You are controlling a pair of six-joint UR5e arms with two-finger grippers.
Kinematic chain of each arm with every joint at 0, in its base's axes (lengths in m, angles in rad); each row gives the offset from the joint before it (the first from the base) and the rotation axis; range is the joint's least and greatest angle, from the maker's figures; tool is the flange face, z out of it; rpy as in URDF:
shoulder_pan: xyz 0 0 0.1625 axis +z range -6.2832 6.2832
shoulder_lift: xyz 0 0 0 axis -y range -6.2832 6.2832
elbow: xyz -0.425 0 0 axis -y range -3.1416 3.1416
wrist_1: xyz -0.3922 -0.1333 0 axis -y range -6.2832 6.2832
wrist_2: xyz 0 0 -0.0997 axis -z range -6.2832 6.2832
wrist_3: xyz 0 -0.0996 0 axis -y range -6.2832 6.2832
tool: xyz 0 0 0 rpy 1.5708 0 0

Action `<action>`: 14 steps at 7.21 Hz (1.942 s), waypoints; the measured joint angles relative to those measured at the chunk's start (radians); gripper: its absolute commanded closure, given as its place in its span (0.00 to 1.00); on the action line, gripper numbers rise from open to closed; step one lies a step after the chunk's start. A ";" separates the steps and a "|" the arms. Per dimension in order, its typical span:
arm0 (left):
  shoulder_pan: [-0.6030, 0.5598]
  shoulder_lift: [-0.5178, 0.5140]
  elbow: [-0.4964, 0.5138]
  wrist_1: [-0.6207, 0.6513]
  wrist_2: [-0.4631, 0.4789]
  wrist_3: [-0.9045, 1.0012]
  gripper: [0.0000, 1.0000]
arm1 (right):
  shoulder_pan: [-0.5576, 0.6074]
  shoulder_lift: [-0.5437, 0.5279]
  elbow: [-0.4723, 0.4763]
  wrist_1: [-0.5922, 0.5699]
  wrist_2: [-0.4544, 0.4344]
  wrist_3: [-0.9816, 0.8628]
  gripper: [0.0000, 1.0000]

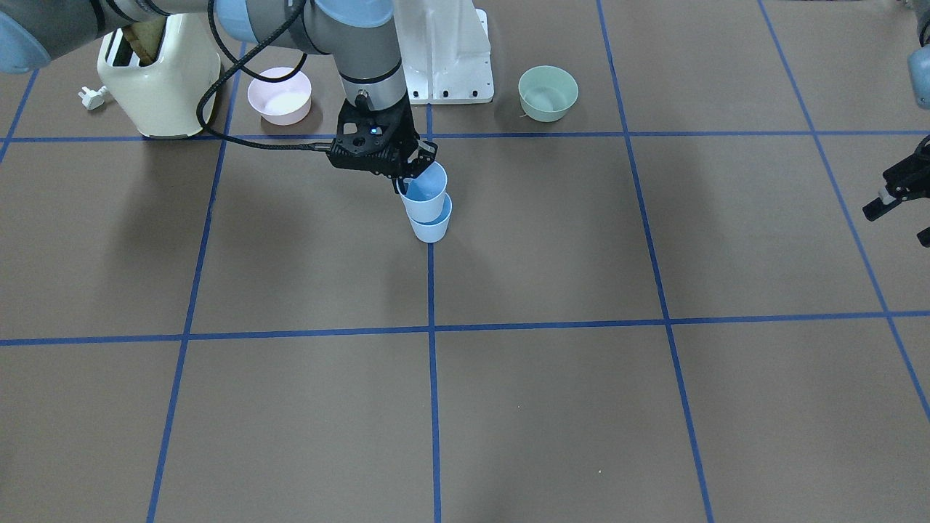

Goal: Stack blue cups with both arms
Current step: 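Lower the right gripper's blue cup into the standing blue cup, then open the right gripper and lift it away from the stacked cups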

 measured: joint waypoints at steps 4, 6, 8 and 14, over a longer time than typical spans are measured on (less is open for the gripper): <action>0.001 0.001 0.003 0.002 0.004 0.001 0.02 | -0.023 0.000 0.001 0.000 -0.012 0.001 1.00; 0.002 0.002 0.003 0.003 0.004 0.001 0.02 | -0.024 -0.001 0.000 0.005 -0.014 0.001 0.74; 0.002 0.003 0.003 0.003 0.004 0.001 0.02 | -0.024 -0.009 -0.001 0.012 -0.016 -0.007 0.00; 0.000 0.009 0.001 0.002 0.001 0.001 0.02 | 0.174 -0.017 0.045 0.015 0.102 -0.126 0.00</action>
